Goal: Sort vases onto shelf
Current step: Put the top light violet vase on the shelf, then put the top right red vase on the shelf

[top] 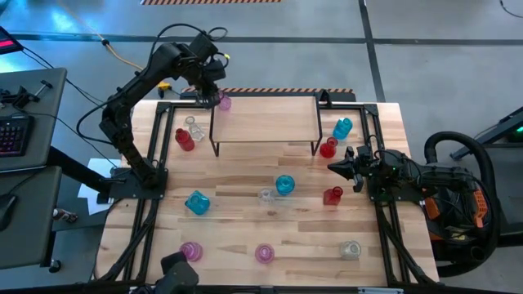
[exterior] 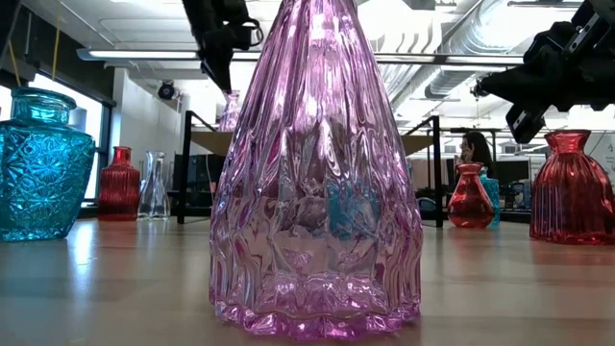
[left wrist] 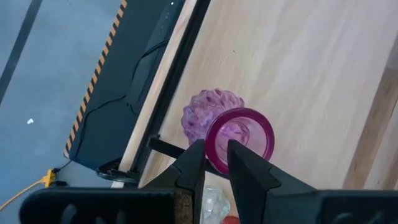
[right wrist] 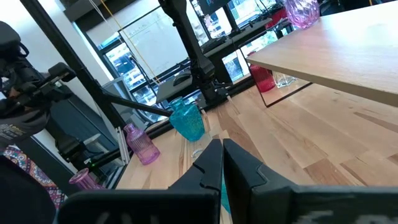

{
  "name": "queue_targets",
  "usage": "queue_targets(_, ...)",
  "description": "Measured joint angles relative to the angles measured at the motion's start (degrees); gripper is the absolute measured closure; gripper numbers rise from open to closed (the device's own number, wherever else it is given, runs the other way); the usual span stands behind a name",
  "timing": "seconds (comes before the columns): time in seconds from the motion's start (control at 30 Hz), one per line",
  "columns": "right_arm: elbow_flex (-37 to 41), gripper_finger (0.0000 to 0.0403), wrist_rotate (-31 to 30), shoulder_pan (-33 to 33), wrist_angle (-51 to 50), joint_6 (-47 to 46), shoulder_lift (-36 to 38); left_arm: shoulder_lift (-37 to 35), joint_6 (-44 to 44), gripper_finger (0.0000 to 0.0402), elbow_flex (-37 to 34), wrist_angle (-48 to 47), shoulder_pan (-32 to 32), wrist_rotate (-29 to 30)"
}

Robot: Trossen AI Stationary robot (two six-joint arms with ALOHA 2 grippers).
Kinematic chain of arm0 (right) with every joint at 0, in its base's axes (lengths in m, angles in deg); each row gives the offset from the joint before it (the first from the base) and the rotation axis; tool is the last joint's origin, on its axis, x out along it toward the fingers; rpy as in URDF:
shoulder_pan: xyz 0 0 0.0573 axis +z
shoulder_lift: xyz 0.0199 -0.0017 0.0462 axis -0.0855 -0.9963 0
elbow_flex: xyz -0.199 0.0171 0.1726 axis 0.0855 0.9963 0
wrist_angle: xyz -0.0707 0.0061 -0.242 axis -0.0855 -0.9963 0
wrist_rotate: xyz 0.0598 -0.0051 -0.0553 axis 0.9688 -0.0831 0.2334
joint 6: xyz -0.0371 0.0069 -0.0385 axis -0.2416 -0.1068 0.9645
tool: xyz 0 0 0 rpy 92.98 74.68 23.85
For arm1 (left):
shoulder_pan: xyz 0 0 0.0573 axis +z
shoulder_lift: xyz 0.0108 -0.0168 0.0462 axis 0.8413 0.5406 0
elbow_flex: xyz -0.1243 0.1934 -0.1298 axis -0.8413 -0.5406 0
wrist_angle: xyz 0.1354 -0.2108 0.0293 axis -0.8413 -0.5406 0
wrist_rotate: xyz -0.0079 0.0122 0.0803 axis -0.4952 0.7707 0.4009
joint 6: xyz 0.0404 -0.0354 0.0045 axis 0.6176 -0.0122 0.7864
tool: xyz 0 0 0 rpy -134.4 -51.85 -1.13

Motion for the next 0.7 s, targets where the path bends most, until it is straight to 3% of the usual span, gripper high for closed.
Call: queue_targets(0.7,0.0,0.0402,0.0,0.0,0.0,0.0,0.0,0.0,-2.4,0.0343,0.0,4.0,0.0,2.5)
